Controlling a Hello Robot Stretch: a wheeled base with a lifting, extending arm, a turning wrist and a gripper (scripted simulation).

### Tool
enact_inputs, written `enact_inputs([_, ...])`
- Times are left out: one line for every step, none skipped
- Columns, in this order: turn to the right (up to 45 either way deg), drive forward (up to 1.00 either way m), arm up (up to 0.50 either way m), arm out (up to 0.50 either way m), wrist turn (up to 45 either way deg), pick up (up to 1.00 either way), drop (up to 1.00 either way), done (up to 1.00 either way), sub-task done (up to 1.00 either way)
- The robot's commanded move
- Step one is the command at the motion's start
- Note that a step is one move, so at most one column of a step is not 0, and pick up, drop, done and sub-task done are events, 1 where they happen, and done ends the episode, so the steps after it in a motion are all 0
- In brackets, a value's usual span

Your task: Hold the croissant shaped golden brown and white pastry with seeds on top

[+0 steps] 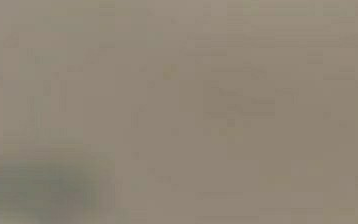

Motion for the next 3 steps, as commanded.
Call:
enact_inputs([0.0, 0.0, 0.0, 0.0, 0.0, 1.0, 0.0, 0.0, 0.0])
enact_inputs([0.0, 0.0, 0.1, 0.0, 0.0, 0.0, 0.0, 0.0, 0.0])
enact_inputs([0.0, 0.0, 0.0, 0.0, 0.0, 0.0, 0.0, 1.0, 0.0])
